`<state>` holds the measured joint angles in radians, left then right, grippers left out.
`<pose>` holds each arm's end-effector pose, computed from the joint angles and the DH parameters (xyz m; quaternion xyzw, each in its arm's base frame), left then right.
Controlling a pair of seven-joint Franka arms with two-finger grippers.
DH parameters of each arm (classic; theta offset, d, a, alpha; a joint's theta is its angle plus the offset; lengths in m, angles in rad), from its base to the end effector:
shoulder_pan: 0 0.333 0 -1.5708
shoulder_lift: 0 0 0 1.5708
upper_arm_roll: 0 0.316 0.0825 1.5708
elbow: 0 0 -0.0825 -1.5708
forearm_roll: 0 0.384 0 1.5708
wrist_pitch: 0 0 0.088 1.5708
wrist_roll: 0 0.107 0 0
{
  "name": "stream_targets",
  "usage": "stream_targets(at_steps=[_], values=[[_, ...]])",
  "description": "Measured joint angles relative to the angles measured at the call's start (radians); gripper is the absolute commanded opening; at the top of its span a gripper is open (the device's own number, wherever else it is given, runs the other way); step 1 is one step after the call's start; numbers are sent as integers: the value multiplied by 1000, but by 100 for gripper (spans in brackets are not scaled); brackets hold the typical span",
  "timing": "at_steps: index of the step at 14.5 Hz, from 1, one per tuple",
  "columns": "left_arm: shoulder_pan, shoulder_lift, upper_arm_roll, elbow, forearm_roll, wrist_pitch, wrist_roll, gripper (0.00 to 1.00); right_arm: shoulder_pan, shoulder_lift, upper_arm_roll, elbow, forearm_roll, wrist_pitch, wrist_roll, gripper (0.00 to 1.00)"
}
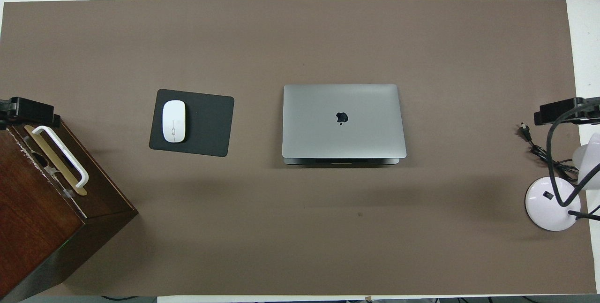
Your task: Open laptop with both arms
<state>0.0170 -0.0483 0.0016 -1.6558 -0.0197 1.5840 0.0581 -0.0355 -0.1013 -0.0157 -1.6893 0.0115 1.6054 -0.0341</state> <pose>0.5393 0.0080 0.6120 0.9997 -0.0195 -0.0114 0.0103 0.5247 -0.0261 0.6262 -0.9999 0.0087 -0.0090 0.0062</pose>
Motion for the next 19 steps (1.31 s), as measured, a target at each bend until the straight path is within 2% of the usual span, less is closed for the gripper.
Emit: stream_targets(at_steps=[6, 9, 10, 11, 12, 13, 17, 19], values=[[0, -1, 1, 0, 0, 1, -7, 100, -1, 0, 0, -9, 0, 13, -2, 100], [0, -1, 0, 0, 0, 1, -8, 100, -11, -13, 0, -53, 0, 46, -9, 100], [0, -1, 0, 0, 0, 1, -10, 95, -13, -23, 0, -82, 0, 75, -14, 100], [0, -1, -1, 0, 0, 1, -12, 60, -14, -36, 0, -114, 0, 107, -17, 100], [0, -1, -1, 0, 0, 2, -16, 6, -13, -49, 0, -143, 0, 132, -18, 100], [0, -1, -1, 0, 0, 2, -19, 0, -13, -59, 0, -163, 0, 144, -18, 100], [0, -1, 1, 0, 0, 3, -26, 0, -18, -81, 0, -186, 6, 147, -18, 100], [0, -1, 3, 0, 0, 6, -29, 0, -47, -89, 0, -202, 69, 157, -38, 100]])
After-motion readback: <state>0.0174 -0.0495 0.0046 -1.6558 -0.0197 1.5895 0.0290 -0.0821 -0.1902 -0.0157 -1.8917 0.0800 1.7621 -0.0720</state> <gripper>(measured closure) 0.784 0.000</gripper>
